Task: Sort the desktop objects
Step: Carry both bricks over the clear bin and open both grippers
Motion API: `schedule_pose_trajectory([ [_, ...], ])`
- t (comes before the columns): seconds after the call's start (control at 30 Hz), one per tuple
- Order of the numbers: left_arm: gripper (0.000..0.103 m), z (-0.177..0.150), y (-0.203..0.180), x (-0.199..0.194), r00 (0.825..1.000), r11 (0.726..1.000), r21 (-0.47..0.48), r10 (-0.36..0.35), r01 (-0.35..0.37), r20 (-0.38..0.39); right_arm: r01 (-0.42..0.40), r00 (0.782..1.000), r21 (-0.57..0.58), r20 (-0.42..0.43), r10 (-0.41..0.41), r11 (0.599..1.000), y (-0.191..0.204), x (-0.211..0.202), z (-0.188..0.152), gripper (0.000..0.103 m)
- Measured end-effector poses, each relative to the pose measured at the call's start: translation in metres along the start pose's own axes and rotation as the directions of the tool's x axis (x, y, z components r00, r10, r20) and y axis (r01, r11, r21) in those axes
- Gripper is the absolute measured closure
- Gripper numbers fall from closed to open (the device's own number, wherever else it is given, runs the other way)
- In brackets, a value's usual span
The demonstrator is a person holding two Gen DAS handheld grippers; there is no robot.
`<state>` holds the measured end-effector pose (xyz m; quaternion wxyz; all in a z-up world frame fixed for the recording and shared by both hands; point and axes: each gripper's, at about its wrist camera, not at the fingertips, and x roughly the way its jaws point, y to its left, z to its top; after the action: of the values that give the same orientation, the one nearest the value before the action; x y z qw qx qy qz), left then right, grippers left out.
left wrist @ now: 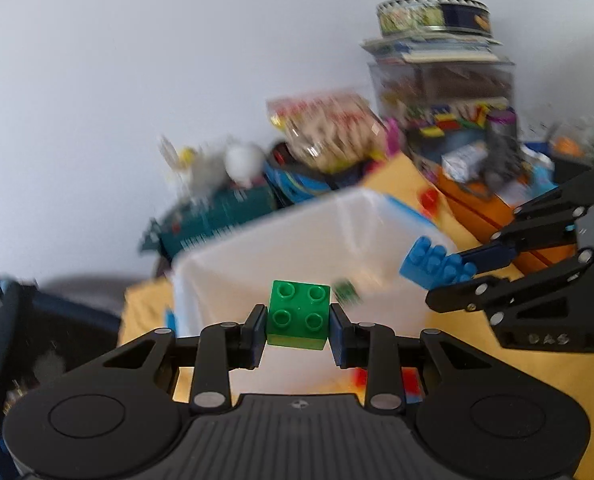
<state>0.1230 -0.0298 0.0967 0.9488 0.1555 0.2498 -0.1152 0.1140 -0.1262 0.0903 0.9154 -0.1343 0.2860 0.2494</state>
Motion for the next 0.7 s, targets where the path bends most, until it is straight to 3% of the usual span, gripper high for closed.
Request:
schedule_pose_trajectory([
  [0.13, 0.068, 0.024, 0.018, 0.033, 0.999, 0.998, -0.038, 0.043, -0.042, 0.023, 0.027, 0.998, 0.050, 0.052, -0.030, 0.998, -0.019, 0.015, 0.040, 0.076],
  [0.27, 0.067, 0.023, 0.024, 0.082, 0.997, 0.995, -0.095, 0.032, -0.038, -0.068, 0.044, 0.999, 0.127, 0.009, -0.045, 0.991, -0.030, 0.057, 0.059, 0.076],
  [0.33, 0.066, 0.015, 0.028, 0.093, 0.993, 0.989, -0.147, -0.017, 0.000, -0.114, 0.058, 0.998, 0.165, -0.032, -0.053, 0.985, -0.033, 0.077, 0.058, 0.075],
  [0.4, 0.058, 0.009, 0.029, 0.091, 0.992, 0.985, -0.173, -0.025, 0.003, -0.124, 0.074, 0.996, 0.175, -0.068, -0.063, 0.982, -0.034, 0.087, 0.052, 0.068],
  [0.43, 0.055, 0.006, 0.028, 0.086, 0.994, 0.985, -0.171, -0.019, 0.000, -0.111, 0.075, 0.995, 0.173, -0.078, -0.062, 0.982, -0.035, 0.088, 0.048, 0.059],
  [0.5, 0.041, 0.005, 0.026, 0.074, 0.997, 0.989, -0.146, 0.004, -0.016, -0.081, 0.083, 0.994, 0.161, -0.083, -0.071, 0.984, -0.037, 0.087, 0.044, 0.059],
  [0.63, 0.041, 0.005, 0.023, 0.047, 0.999, 0.989, -0.145, 0.009, -0.014, -0.036, 0.081, 0.996, 0.176, -0.062, -0.071, 0.981, -0.042, 0.072, 0.044, 0.058],
  [0.7, 0.035, -0.003, 0.019, 0.026, 1.000, 0.988, -0.156, 0.007, -0.008, -0.004, 0.064, 0.998, 0.183, -0.028, -0.060, 0.981, -0.043, 0.061, 0.044, 0.055],
])
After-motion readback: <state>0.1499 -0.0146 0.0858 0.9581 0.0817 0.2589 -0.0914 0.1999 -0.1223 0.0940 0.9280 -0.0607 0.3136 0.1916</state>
